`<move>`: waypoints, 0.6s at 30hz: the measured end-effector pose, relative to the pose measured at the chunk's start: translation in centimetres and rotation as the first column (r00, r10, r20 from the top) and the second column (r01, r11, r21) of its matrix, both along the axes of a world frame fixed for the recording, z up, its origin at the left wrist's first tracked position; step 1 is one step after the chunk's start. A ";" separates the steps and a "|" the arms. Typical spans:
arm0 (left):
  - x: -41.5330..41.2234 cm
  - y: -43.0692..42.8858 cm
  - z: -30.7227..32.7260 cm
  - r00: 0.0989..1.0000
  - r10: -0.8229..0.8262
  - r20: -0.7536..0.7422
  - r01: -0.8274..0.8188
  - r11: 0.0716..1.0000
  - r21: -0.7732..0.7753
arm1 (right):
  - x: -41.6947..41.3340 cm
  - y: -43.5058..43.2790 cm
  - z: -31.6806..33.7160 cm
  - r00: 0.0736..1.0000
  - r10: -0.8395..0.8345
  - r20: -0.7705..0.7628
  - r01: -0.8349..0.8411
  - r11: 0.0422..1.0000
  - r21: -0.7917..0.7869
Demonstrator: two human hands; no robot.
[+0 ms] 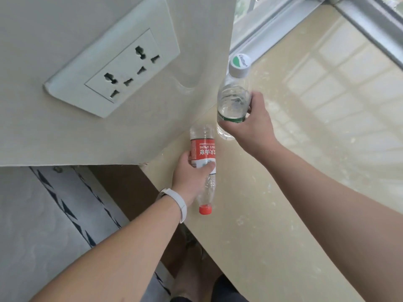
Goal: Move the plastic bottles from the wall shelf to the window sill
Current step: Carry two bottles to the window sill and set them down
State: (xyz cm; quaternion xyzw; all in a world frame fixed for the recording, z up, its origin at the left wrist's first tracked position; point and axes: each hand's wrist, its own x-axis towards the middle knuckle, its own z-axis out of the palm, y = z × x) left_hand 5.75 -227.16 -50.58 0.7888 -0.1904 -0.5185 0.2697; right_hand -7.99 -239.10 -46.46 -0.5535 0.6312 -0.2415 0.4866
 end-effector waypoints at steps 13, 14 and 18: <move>0.7 -0.8 0.2 0.997 -0.074 0.029 0.073 0.997 0.034 | -1.9 2.1 -2.4 0.993 0.111 -0.034 -0.110 0.993 0.042; 0.8 -0.7 0.5 0.994 -0.100 0.043 0.098 0.994 0.037 | -2.0 2.4 -2.5 0.994 0.102 -0.028 -0.101 0.994 0.041; 1.5 -0.2 1.7 0.966 -0.221 0.136 0.221 0.975 0.013 | -2.1 2.8 -2.1 0.998 0.065 -0.006 -0.065 0.998 0.023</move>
